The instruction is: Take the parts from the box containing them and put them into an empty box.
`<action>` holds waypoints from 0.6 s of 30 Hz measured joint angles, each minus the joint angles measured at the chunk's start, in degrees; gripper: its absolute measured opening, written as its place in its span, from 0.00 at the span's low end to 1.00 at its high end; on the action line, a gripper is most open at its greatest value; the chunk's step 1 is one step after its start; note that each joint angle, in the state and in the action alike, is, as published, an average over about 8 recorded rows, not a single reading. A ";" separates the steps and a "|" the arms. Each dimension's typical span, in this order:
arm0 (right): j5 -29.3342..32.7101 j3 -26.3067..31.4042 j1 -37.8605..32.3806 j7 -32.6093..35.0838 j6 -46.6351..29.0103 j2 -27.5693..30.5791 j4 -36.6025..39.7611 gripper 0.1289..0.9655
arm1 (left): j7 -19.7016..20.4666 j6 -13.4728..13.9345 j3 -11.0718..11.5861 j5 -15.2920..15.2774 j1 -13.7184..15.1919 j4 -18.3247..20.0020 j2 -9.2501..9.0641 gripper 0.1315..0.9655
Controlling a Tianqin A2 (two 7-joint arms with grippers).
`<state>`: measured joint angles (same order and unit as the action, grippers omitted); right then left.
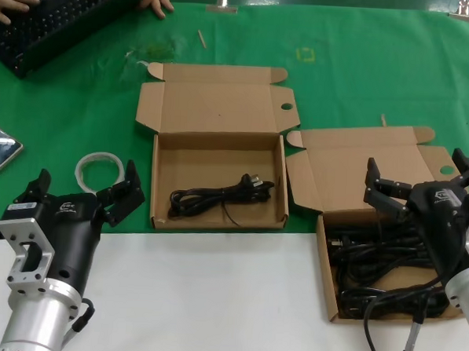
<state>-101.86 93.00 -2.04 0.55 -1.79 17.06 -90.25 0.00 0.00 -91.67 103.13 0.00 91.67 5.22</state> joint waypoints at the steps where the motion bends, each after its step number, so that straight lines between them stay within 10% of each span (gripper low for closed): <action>1: 0.00 0.00 0.00 0.00 0.00 0.00 0.00 1.00 | 0.00 0.00 0.00 0.00 0.00 0.00 0.00 1.00; 18: 0.00 0.00 0.00 0.00 0.00 0.00 0.00 1.00 | 0.00 0.00 0.00 0.00 0.00 0.00 0.00 1.00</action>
<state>-101.86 93.00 -2.04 0.55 -1.79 17.06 -90.25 0.00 0.00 -91.67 103.13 0.00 91.67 5.22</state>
